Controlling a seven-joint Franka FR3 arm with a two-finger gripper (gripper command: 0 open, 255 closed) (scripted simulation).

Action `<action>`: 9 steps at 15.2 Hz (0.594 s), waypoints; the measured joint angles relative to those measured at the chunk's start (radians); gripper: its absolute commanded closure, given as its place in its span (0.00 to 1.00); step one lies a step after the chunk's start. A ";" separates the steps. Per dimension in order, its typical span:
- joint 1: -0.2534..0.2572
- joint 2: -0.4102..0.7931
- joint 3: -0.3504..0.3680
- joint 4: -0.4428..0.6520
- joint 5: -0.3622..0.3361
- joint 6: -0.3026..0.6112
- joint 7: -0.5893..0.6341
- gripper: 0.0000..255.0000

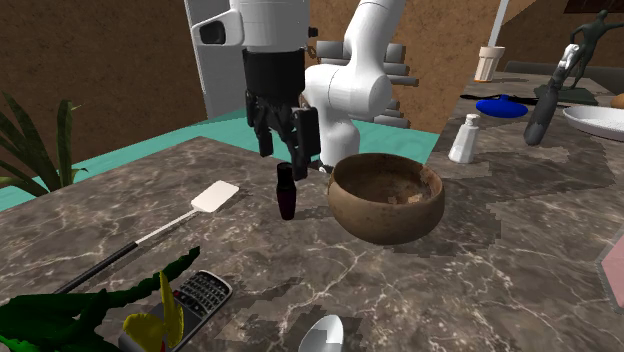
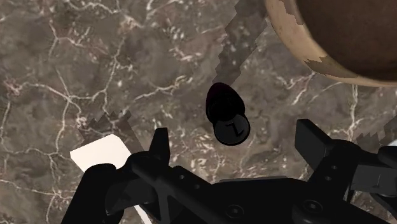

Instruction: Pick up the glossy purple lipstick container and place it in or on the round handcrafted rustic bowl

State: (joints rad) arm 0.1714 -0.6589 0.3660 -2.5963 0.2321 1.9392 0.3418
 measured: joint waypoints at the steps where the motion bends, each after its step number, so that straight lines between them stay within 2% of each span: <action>1: 0.000 0.001 0.001 -0.002 0.001 0.003 0.000 0.00; 6: 0.000 0.001 0.001 -0.004 0.001 0.006 0.000 0.00; 7: 0.000 0.001 0.001 -0.004 0.001 0.006 0.000 1.00; 9: 0.000 0.001 0.001 -0.004 0.001 0.006 0.000 1.00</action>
State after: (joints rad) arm 0.1718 -0.6578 0.3673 -2.6002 0.2331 1.9447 0.3420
